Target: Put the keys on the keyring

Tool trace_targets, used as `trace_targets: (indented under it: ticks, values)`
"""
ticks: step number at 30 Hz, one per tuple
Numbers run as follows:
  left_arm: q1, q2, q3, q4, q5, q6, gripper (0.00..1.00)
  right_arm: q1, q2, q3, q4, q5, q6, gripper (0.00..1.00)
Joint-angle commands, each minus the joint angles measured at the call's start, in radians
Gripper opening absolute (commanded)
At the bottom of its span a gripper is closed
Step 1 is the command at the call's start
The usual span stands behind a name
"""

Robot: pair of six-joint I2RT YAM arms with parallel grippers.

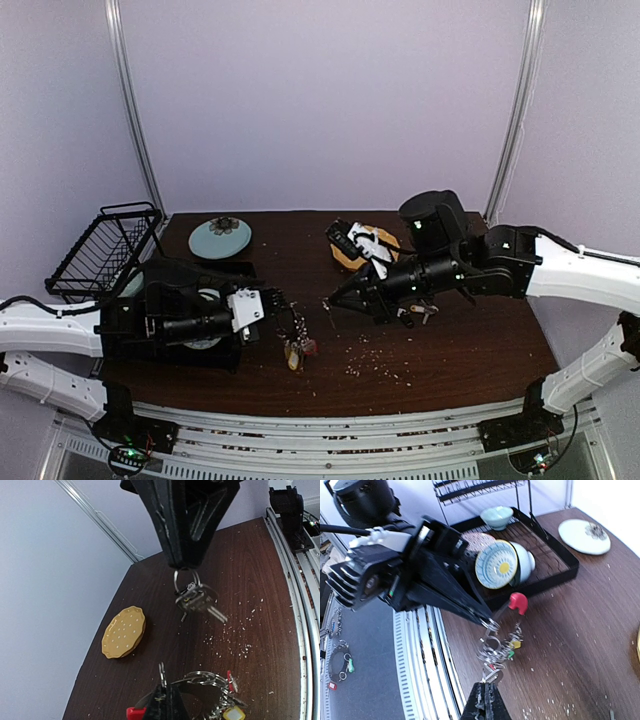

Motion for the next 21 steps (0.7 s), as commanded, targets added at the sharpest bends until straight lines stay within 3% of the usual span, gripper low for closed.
trace_targets:
  ticks: [1, 8, 21]
  values:
    - [0.005, -0.002, 0.041, 0.092, 0.044, -0.057, 0.0, 0.025, 0.029, 0.019, 0.168, -0.008, -0.034, 0.0]
    - [0.015, 0.02, 0.08, 0.055, 0.074, -0.117, 0.0, 0.037, 0.084, 0.03, 0.249, -0.01, -0.043, 0.0]
    - [0.03, 0.055, 0.144, -0.019, 0.103, -0.188, 0.0, 0.037, 0.083, 0.031, 0.249, 0.103, -0.039, 0.0]
